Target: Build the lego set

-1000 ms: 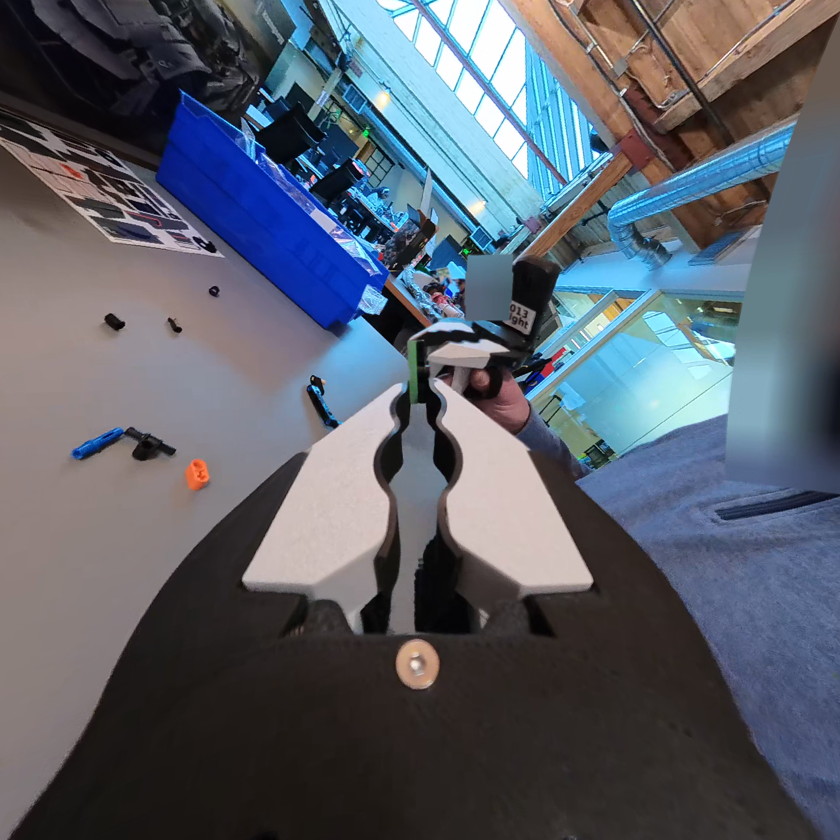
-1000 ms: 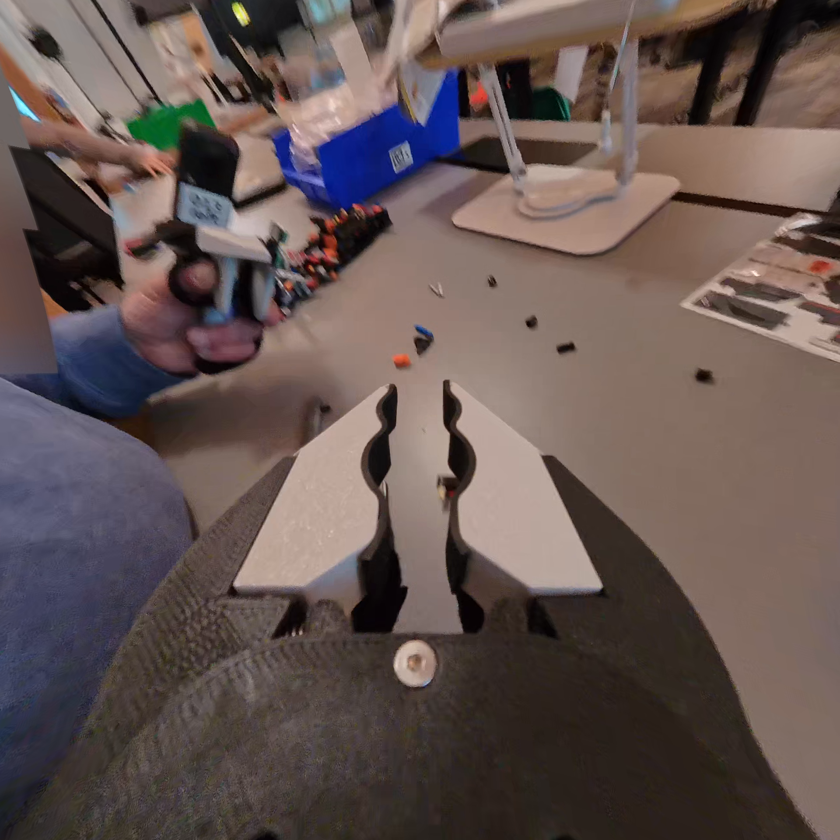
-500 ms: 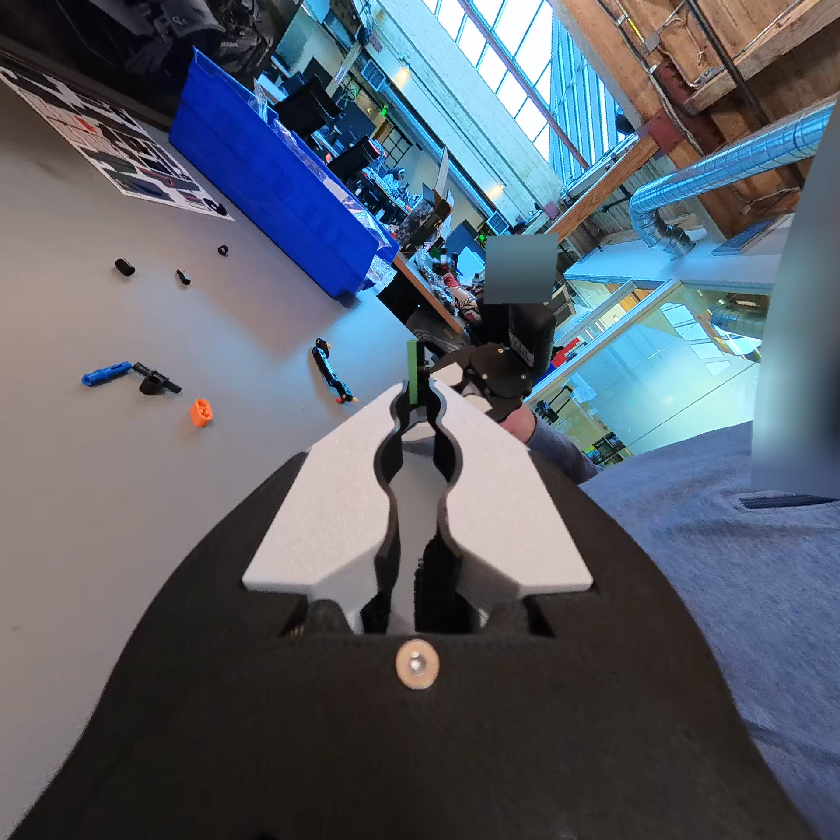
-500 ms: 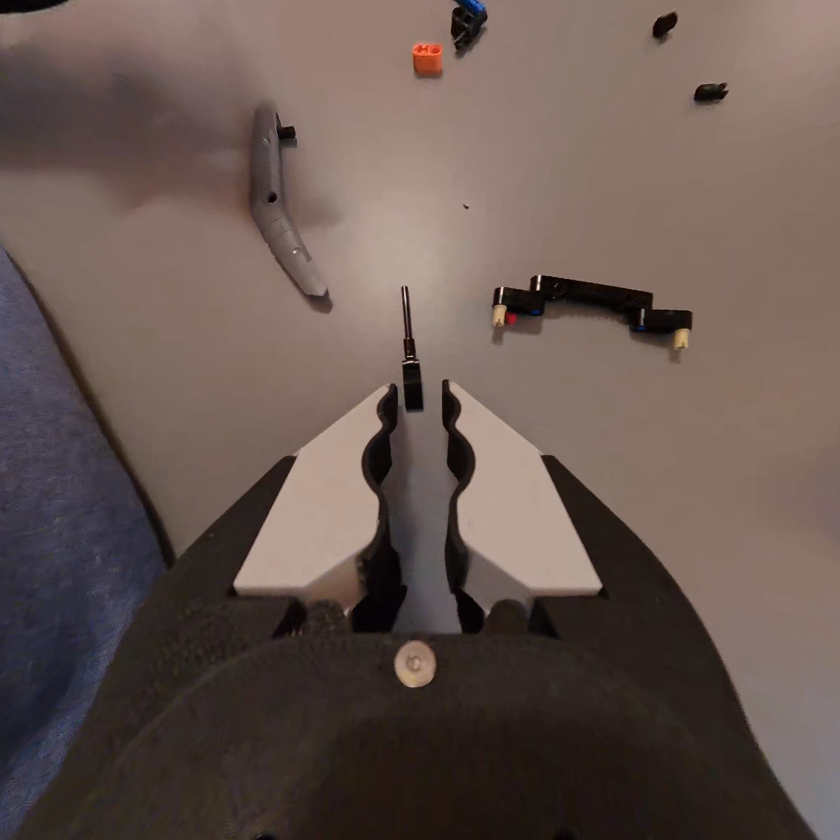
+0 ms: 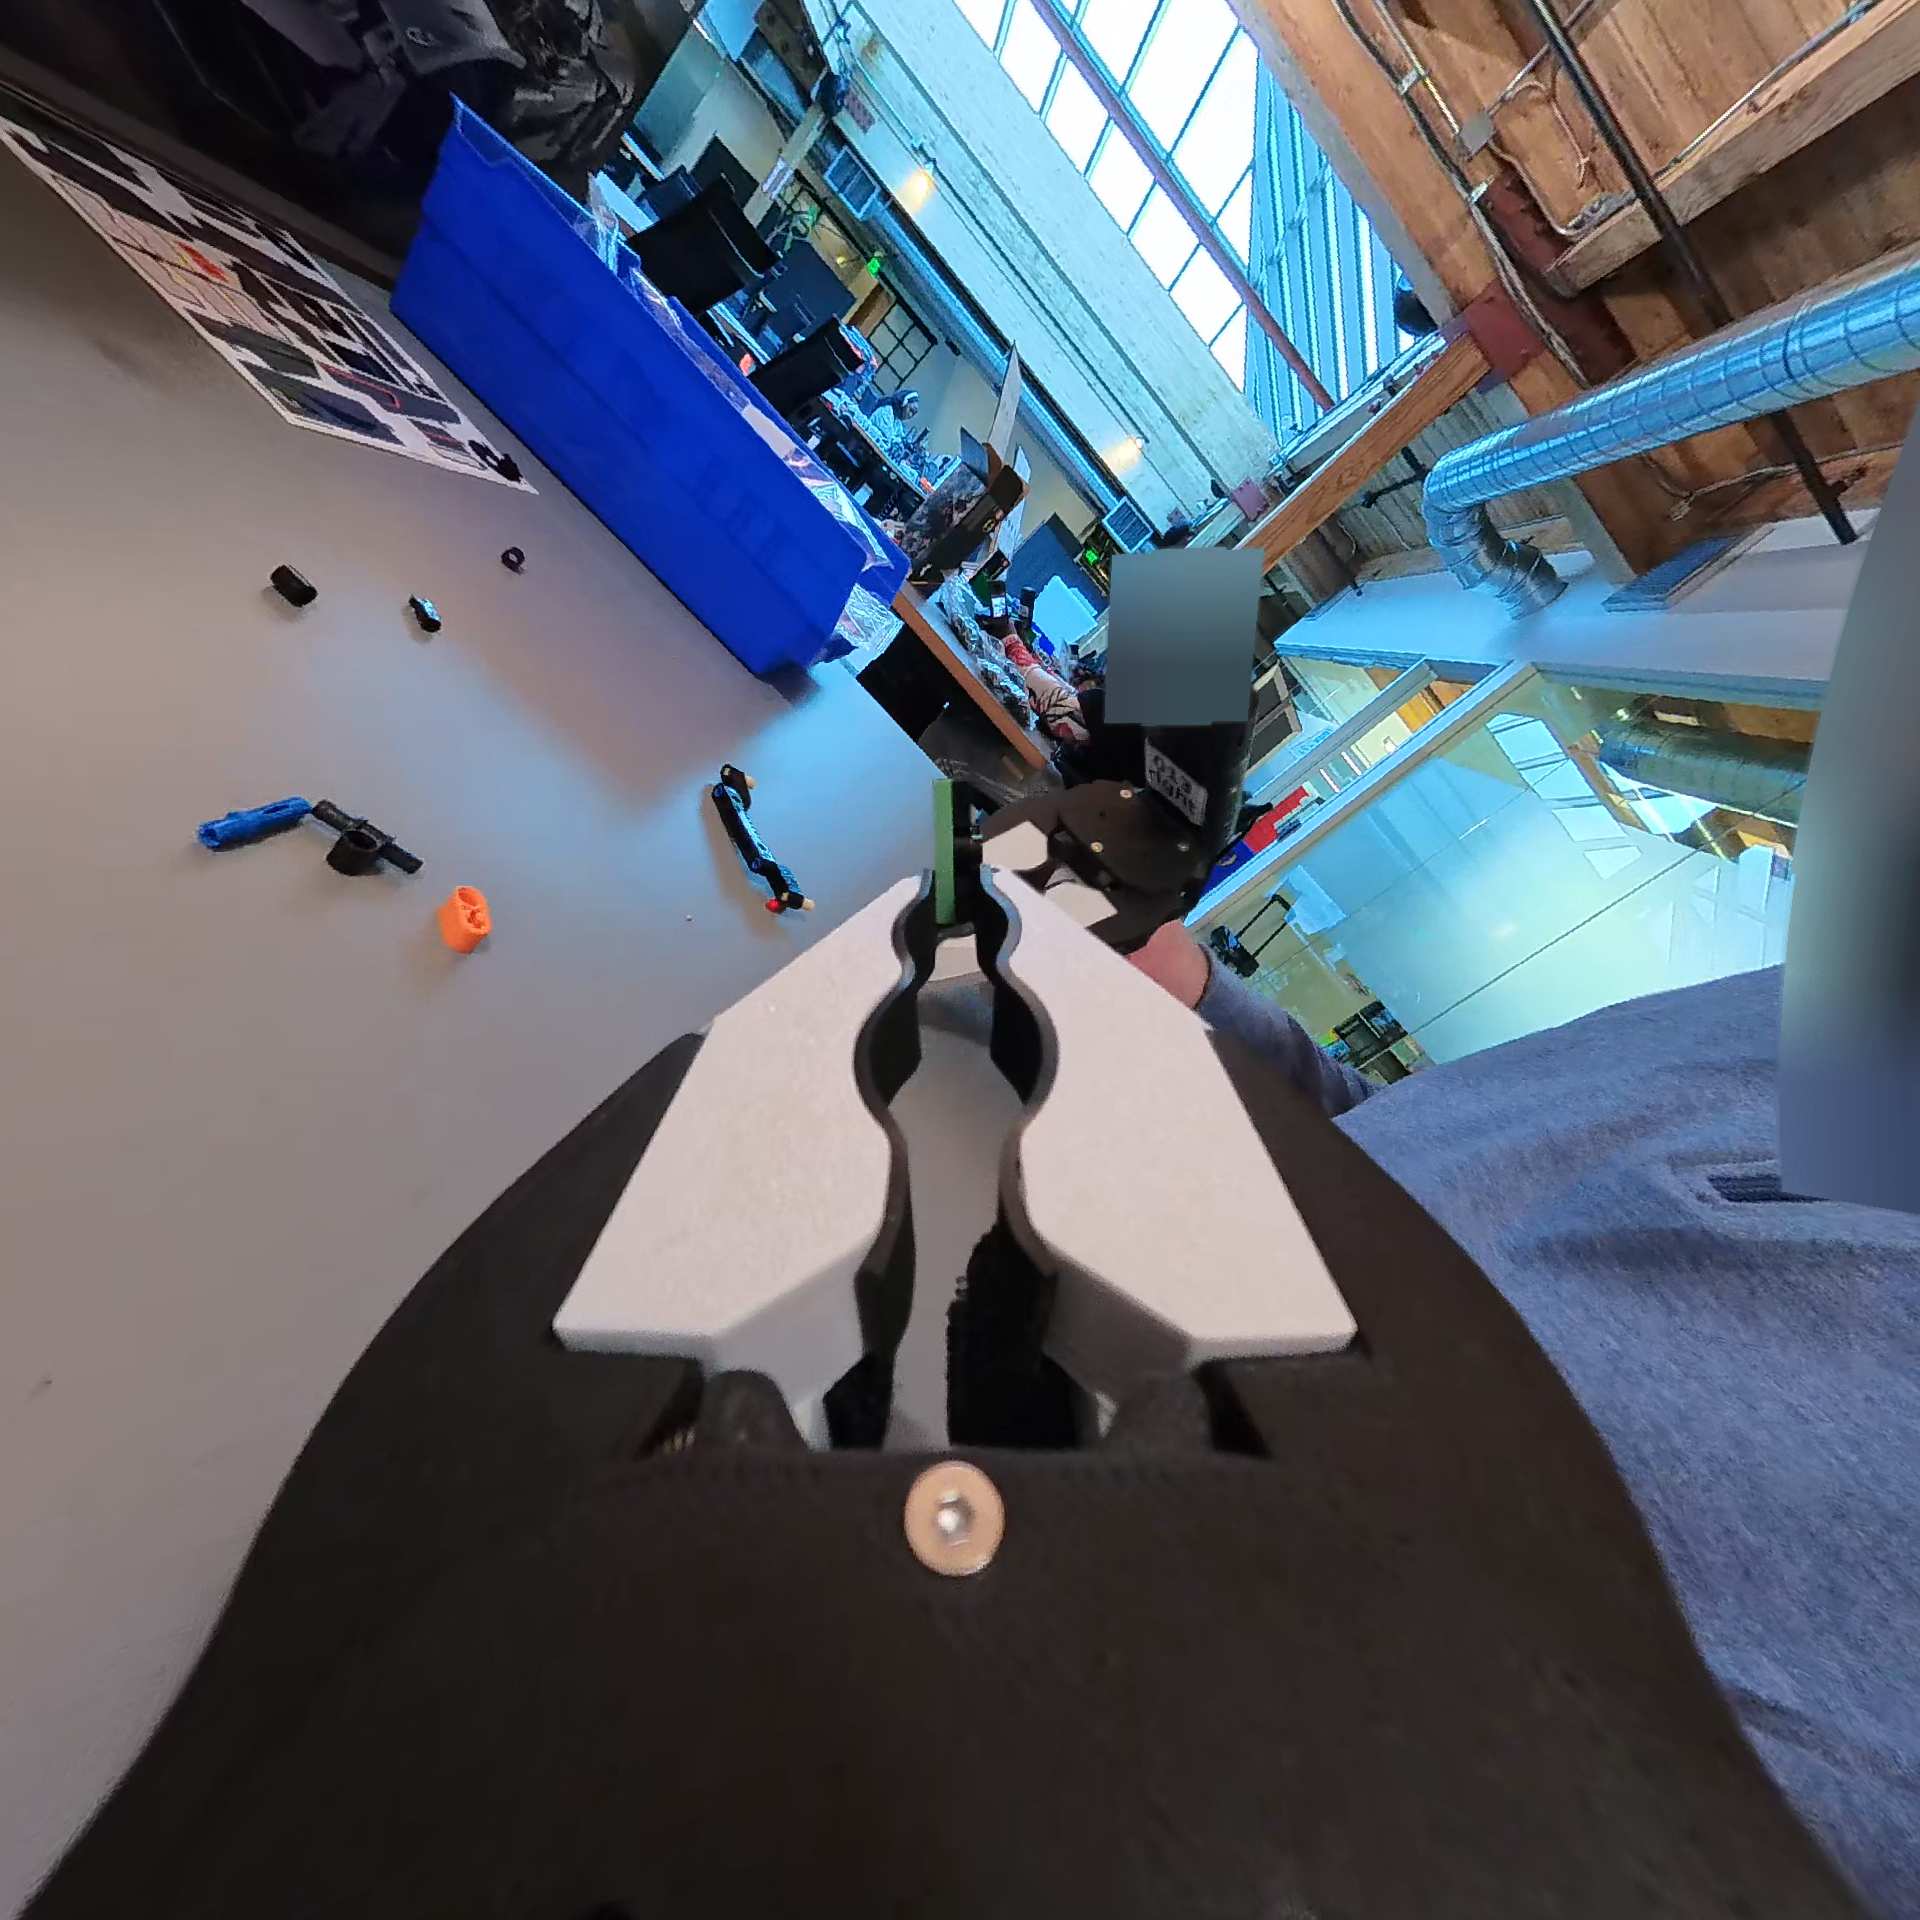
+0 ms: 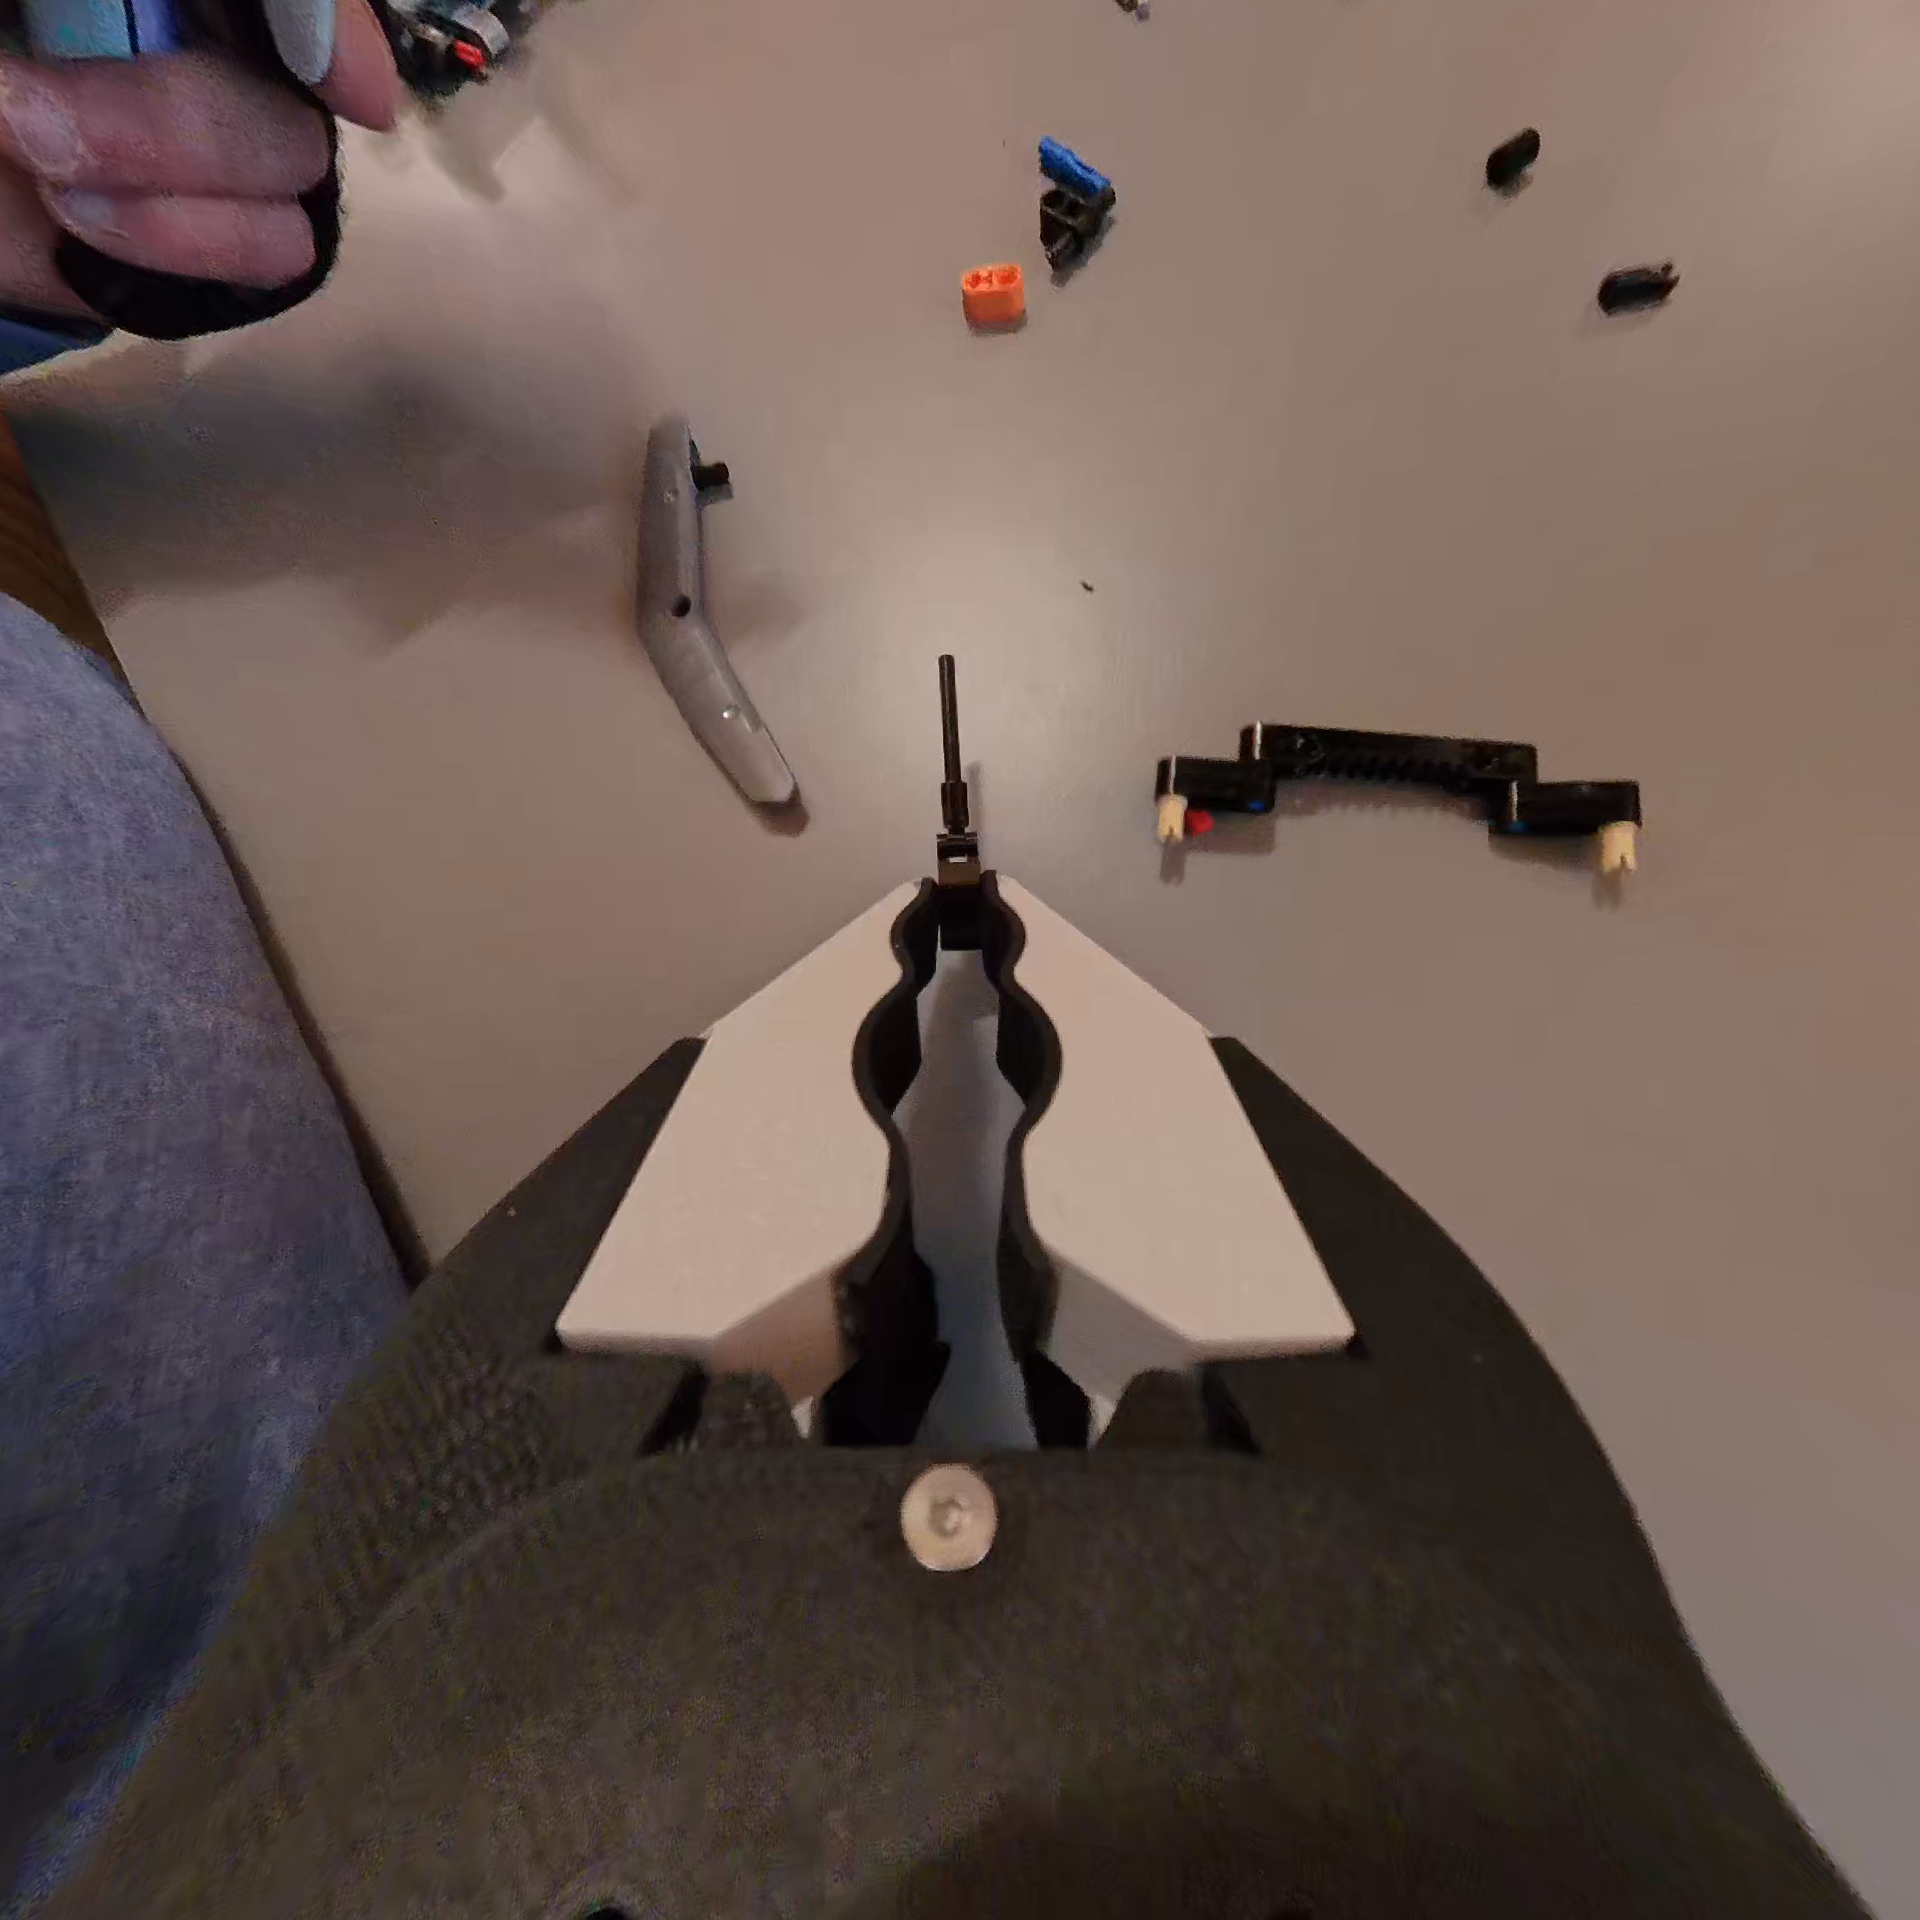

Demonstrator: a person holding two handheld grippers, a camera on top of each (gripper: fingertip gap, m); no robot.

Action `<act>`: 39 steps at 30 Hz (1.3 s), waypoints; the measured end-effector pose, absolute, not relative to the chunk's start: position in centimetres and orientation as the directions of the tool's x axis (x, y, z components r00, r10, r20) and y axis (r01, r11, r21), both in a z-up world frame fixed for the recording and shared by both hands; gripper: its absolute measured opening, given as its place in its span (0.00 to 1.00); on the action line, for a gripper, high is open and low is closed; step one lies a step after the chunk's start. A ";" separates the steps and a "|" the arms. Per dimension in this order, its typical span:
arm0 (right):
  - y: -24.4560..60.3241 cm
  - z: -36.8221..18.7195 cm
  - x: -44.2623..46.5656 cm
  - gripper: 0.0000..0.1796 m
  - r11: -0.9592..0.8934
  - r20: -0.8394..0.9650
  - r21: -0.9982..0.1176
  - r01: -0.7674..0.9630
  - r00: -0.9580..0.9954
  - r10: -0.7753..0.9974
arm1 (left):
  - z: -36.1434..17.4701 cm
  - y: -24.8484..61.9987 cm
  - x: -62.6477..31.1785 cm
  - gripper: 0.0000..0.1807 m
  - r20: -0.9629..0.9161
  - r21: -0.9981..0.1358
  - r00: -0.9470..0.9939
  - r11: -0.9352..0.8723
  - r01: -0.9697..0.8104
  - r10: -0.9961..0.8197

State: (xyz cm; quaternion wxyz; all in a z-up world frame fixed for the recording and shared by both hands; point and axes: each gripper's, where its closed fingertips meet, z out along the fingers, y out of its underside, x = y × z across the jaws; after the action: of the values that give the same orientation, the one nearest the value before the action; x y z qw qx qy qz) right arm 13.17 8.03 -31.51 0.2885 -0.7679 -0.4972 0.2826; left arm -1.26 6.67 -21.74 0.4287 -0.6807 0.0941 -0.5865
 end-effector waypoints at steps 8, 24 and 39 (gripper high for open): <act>7.6 -29.4 8.9 0.03 -0.298 -0.199 -0.779 0.552 0.232 0.952 | -22.1 6.9 -1.6 0.02 0.723 -0.689 0.309 -0.615 0.383 -0.617; 9.0 -26.8 7.0 0.03 -0.261 -0.170 -0.856 0.446 0.233 0.957 | -22.7 7.0 -1.1 0.02 0.732 -0.680 0.297 -0.628 0.379 -0.613; 8.9 -26.2 6.6 0.03 -0.235 -0.154 -0.886 0.400 0.225 0.962 | -23.0 7.0 -0.7 0.02 0.739 -0.672 0.284 -0.639 0.376 -0.611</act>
State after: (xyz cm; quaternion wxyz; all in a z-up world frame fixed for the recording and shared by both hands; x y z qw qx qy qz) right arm 6.55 8.85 -26.18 0.3714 -0.6887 -0.4945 0.3783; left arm -0.71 6.99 -22.98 0.4163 -0.6844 0.0858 -0.5923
